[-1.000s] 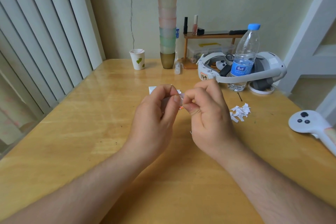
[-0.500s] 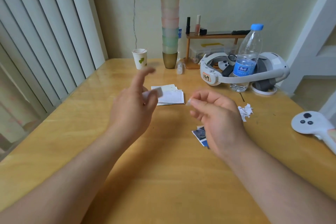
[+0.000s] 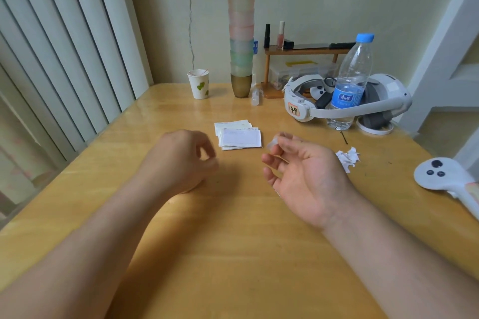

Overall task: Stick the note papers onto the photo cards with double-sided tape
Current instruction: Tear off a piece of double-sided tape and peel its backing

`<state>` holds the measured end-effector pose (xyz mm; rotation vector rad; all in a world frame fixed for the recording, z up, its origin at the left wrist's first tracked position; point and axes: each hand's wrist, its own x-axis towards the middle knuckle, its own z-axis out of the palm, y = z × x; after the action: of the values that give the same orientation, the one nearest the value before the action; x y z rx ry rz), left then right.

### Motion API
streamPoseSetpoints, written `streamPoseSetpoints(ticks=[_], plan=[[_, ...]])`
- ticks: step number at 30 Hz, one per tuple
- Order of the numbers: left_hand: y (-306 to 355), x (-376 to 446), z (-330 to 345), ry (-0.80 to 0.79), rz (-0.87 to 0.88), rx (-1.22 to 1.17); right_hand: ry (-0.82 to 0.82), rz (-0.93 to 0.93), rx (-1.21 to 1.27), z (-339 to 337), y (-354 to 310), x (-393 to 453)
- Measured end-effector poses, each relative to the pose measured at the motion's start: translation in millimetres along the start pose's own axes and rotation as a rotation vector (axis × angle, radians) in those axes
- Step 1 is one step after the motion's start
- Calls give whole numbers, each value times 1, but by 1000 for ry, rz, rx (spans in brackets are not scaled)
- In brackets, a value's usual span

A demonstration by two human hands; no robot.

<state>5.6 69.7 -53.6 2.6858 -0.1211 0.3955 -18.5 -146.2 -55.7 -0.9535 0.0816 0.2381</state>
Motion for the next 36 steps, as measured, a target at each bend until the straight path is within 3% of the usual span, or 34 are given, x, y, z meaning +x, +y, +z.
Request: streamPoseSetpoints(ticks=[2,4,8,18,28,31,36], plan=[[15,-6,9,49,38,-426,-14,8,-8,1,2,-1],[36,-16,19,-55,-41,-942,-38,11,-16,1,5,-2],[66,-29,37,-261,-167,-1379,-77,3,-14,2,7,-2],[72,-32,35,-328,-295,-1536,-42,-20,-16,4,9,0],[70,-31,35,-290,-368,-1589,122,-113,-86,2,13,2],[68,-30,34,-301,-398,-1626,183,-259,-264,-1,16,5],[67,-30,33,-312,-427,-1710,254,-672,-724,-11,16,9]])
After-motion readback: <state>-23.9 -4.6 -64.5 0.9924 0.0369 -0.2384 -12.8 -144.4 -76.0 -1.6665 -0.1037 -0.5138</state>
